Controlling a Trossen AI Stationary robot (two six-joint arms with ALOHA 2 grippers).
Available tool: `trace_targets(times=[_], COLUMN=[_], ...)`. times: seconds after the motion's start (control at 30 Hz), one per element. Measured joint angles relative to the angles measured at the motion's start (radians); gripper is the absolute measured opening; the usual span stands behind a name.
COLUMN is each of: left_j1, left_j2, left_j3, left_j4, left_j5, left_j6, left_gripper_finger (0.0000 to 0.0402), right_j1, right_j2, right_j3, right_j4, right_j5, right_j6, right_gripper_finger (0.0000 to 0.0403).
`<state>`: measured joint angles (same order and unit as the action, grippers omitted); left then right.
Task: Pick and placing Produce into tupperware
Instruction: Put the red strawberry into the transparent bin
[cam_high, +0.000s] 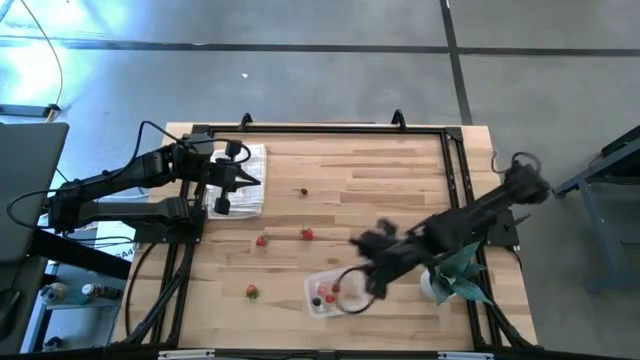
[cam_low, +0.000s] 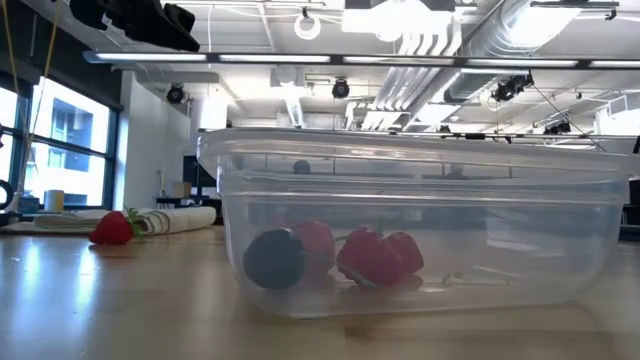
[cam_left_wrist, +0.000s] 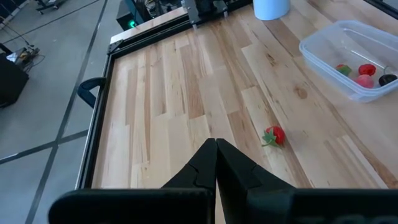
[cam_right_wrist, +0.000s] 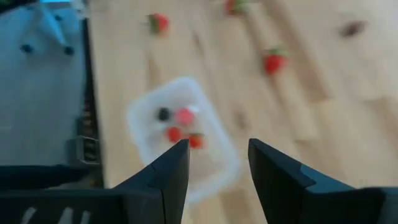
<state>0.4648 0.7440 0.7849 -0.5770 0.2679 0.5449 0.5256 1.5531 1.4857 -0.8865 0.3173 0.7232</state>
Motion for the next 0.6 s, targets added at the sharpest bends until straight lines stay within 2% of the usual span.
trace_targets(times=[0.2, 0.37, 0.5, 0.6], left_j1=[0.000, 0.000, 0.000, 0.000], left_j2=[0.000, 0.000, 0.000, 0.000], left_j3=[0.000, 0.000, 0.000, 0.000], left_j4=[0.000, 0.000, 0.000, 0.000], left_j5=[0.000, 0.000, 0.000, 0.000], left_j6=[0.000, 0.000, 0.000, 0.000], left_gripper_finger=[0.0001, 0.0001, 0.0001, 0.0001], right_j1=[0.060, 0.142, 0.213, 0.249], right_j2=[-0.163, -0.239, -0.323, -0.423], right_j3=[0.000, -0.008, -0.106, -0.257], right_j4=[-0.317, -0.510, -0.547, -0.462], right_j5=[0.174, 0.284, 0.357, 0.389], right_j6=[0.111, 0.248, 0.356, 0.410], right_gripper_finger=[0.0155, 0.0153, 0.0142, 0.0136])
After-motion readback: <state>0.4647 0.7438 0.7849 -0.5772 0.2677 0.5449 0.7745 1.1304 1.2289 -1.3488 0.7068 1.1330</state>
